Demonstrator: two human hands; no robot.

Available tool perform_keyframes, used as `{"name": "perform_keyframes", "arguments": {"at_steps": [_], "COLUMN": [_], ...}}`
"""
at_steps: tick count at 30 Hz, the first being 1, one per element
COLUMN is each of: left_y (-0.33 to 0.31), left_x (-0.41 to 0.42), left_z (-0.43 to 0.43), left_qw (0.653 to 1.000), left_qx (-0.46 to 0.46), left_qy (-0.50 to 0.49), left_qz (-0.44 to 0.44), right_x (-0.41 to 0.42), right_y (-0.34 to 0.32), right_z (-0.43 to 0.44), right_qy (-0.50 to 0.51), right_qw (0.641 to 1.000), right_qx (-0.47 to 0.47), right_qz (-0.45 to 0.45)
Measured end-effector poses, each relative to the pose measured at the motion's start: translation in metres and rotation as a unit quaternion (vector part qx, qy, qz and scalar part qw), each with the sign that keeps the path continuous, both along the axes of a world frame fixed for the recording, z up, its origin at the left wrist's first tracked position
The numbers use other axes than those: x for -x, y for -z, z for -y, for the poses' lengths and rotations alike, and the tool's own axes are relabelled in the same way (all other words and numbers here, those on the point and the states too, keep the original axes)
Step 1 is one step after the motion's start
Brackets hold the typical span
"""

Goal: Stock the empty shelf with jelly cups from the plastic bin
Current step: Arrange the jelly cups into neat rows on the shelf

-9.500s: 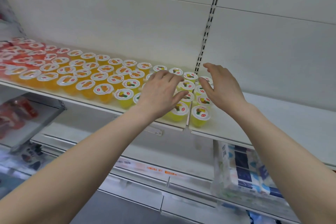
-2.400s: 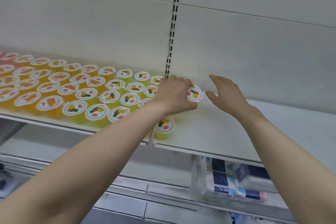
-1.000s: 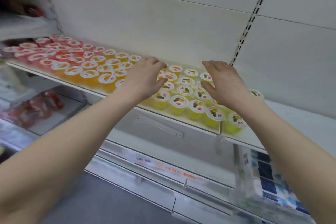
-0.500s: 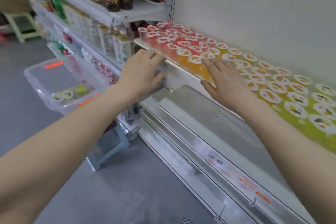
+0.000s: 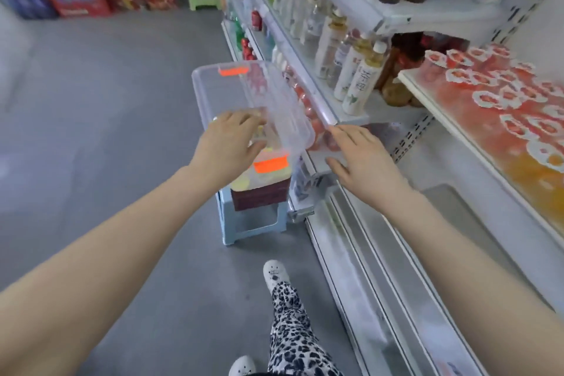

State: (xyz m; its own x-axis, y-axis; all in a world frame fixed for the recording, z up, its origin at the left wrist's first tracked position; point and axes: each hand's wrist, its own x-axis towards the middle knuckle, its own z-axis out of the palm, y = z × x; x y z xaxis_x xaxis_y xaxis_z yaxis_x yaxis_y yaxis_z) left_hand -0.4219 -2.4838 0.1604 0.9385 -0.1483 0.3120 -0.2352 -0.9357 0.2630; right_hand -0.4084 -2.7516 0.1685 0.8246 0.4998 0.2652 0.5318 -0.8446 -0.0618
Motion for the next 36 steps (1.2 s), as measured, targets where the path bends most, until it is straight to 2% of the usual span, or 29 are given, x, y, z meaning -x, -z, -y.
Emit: {"name": "perform_keyframes", "arguments": {"at_steps": [6,10,14,19,24,27,29,33,36], "left_y": [0.049,0.086,0.123,0.145,0.148,0.148,0.146,0.143,0.143], "left_x": [-0.062,-0.103,-0.136,-0.147,-0.147,-0.146,-0.145,-0.15,-0.161], "left_z": [-0.049,-0.065,-0.075,-0.081,-0.082,-0.083,-0.083,-0.078,-0.063], "left_qw": [0.993,0.988,0.987,0.99,0.991,0.992,0.992,0.985,0.982], "left_qx": [0.014,0.023,0.0,-0.005,0.0,-0.008,-0.026,-0.103,-0.127], "left_qy": [-0.094,-0.113,-0.098,-0.1,-0.094,-0.094,-0.091,-0.069,-0.023], "left_qz": [-0.075,-0.106,-0.124,-0.104,-0.092,-0.087,-0.087,-0.122,-0.134], "right_x": [-0.11,-0.176,-0.23,-0.269,-0.281,-0.277,-0.275,-0.278,-0.285], "right_y": [0.058,0.094,0.133,0.194,0.23,0.22,0.2,0.152,0.128], "right_z": [-0.054,-0.086,-0.123,-0.162,-0.173,-0.177,-0.179,-0.167,-0.153], "right_qy": [-0.068,-0.114,-0.124,-0.098,-0.044,-0.061,-0.067,-0.155,-0.183], "right_qw": [0.993,0.974,0.936,0.884,0.841,0.836,0.851,0.92,0.947], "right_qx": [0.013,0.056,0.149,0.263,0.293,0.315,0.298,0.236,0.202], "right_qz": [-0.098,-0.188,-0.293,-0.373,-0.452,-0.446,-0.427,-0.27,-0.168]}}
